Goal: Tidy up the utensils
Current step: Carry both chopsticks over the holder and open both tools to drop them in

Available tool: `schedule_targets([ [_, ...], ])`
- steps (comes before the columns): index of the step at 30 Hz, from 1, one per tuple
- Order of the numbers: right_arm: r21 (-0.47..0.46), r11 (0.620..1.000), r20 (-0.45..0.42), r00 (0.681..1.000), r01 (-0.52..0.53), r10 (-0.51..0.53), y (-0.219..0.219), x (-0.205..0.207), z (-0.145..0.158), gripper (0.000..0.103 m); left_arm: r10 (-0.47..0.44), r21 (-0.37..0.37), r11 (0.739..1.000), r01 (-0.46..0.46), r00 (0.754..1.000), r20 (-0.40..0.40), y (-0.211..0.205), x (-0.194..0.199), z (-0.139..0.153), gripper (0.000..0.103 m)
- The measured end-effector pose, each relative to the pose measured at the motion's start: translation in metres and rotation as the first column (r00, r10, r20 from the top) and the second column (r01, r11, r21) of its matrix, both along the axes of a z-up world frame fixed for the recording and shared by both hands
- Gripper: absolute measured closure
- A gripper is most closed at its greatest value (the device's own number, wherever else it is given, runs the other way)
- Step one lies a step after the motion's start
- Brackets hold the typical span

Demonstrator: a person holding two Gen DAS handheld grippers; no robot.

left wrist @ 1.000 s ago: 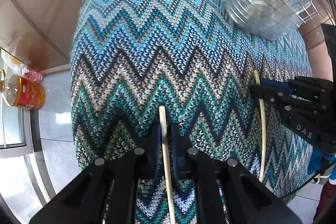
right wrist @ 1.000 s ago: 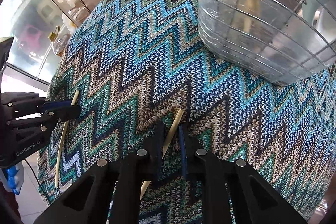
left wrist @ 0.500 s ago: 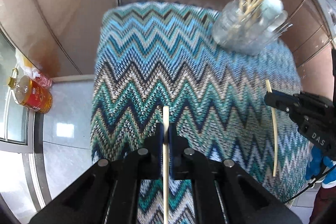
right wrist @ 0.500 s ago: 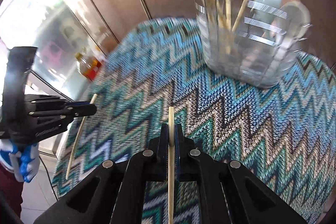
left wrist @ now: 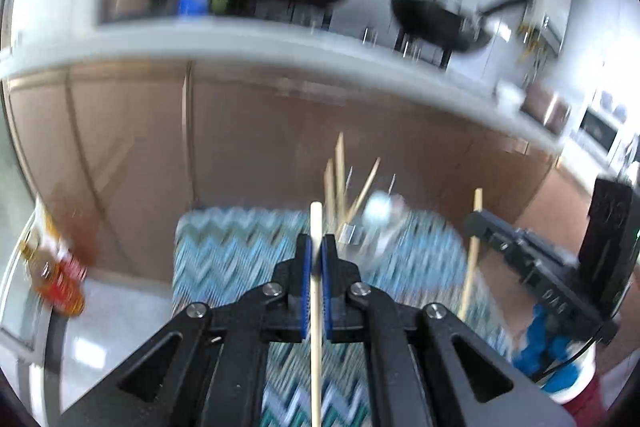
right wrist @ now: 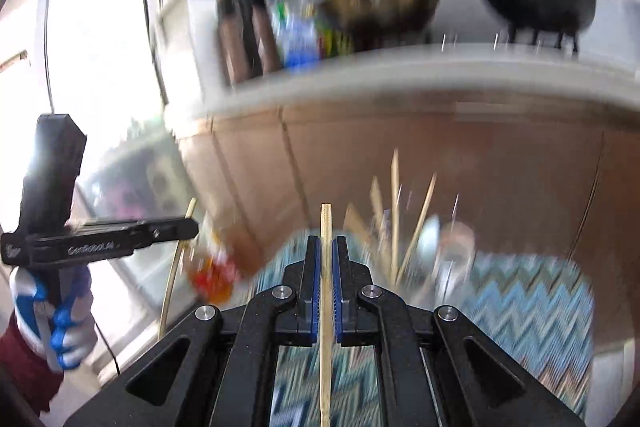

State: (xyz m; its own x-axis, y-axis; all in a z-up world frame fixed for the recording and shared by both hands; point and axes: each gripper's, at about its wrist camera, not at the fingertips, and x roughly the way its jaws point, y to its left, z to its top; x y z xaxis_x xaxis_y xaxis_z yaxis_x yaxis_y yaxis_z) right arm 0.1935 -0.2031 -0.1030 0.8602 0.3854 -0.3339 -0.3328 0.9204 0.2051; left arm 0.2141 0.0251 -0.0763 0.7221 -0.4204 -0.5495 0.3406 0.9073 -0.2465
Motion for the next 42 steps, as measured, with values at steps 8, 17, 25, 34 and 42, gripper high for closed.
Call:
schedule_targets([
  [8, 0.041, 0.992, 0.303, 0.945, 0.119, -0.126, -0.001, 0.058, 0.038, 0.098, 0.154, -0.228, 0.97, -0.079, 0.931, 0.331, -0.026, 0.049, 0.06, 0.099],
  [17, 0.04, 0.992, 0.29, 0.949, 0.116, -0.122, -0.013, 0.121, -0.008, 0.098, 0.229, -0.244, 0.959, -0.143, 0.897, 0.378, -0.072, 0.111, 0.011, 0.099],
  [25, 0.03, 0.99, 0.257, 0.956, 0.136, -0.14, -0.017, 0.136, -0.044, 0.097, 0.27, -0.231, 0.953, -0.195, 0.894, 0.357, -0.08, 0.131, -0.039, 0.099],
  [34, 0.009, 0.989, 0.232, 0.962, 0.148, -0.146, -0.018, 0.132, -0.055, 0.097, 0.297, -0.216, 0.948, -0.233, 0.891, 0.344, -0.085, 0.139, -0.062, 0.099],
  [42, 0.005, 0.991, 0.239, 0.962, 0.136, -0.133, -0.017, 0.121, -0.045, 0.097, 0.319, -0.236, 0.94, -0.248, 0.883, 0.344, -0.082, 0.141, -0.063, 0.099],
])
